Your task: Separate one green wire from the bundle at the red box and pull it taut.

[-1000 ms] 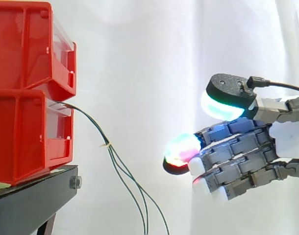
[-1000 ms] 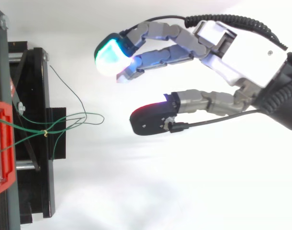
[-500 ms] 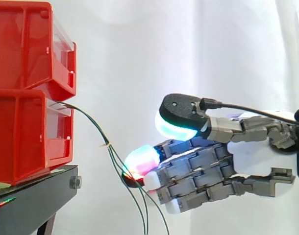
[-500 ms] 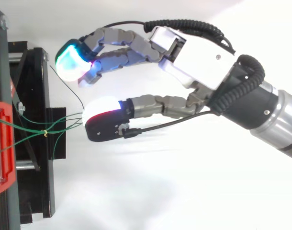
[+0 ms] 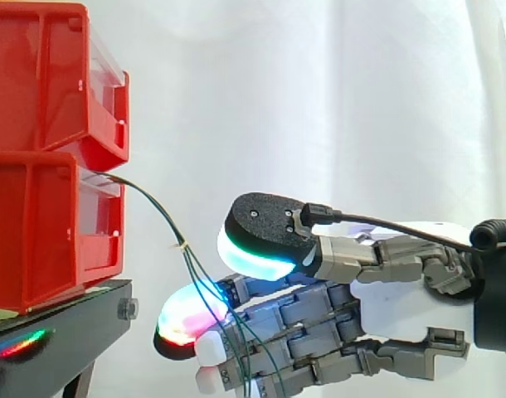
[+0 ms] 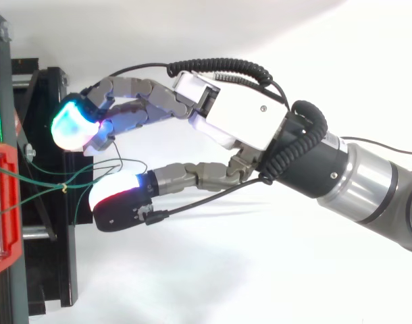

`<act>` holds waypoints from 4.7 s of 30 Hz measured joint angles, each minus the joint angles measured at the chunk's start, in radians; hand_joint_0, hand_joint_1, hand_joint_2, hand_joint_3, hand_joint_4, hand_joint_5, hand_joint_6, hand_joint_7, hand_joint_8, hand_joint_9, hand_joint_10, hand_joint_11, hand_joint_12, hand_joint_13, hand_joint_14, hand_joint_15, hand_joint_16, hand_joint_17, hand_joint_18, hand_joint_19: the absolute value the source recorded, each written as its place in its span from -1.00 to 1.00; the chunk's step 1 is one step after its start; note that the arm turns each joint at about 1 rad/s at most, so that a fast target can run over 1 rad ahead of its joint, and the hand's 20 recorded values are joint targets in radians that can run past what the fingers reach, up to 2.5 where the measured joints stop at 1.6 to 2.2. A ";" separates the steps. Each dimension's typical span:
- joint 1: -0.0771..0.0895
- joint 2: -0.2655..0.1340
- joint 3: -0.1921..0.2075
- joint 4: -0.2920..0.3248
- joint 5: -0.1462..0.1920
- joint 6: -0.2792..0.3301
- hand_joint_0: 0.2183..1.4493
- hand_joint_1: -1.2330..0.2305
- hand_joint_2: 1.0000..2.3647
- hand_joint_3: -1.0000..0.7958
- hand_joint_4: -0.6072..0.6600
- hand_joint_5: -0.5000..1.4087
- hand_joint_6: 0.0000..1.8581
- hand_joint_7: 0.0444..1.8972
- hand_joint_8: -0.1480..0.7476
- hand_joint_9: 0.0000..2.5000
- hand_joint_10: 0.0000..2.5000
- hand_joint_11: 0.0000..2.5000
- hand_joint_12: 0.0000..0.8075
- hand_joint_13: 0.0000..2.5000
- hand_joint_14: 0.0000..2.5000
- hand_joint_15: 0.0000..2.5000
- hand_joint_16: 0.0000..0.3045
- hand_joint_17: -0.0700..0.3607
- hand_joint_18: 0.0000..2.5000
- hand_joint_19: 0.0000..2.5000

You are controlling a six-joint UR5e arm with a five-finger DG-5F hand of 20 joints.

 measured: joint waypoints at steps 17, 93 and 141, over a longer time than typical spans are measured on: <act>0.014 -0.001 0.000 0.001 -0.019 0.022 -0.42 -0.24 -1.00 -0.43 0.42 -0.58 -0.46 0.01 -0.11 -0.27 -0.99 -0.57 -0.10 -0.52 -0.99 -0.79 -0.64 -0.11 -0.60 -0.75; 0.039 0.015 0.126 -0.312 -0.100 0.311 -0.35 -0.36 -0.98 -0.18 0.11 -0.66 -0.02 0.11 -0.06 -0.22 -0.98 -0.41 -0.10 -0.45 -0.99 -0.74 -0.67 -0.14 -0.51 -0.71; 0.030 0.060 0.129 -0.373 -0.100 0.309 -0.36 -0.37 -0.98 -0.15 0.09 -0.65 -0.02 0.17 -0.06 -0.21 -0.98 -0.42 -0.09 -0.42 -0.99 -0.73 -0.68 -0.16 -0.45 -0.67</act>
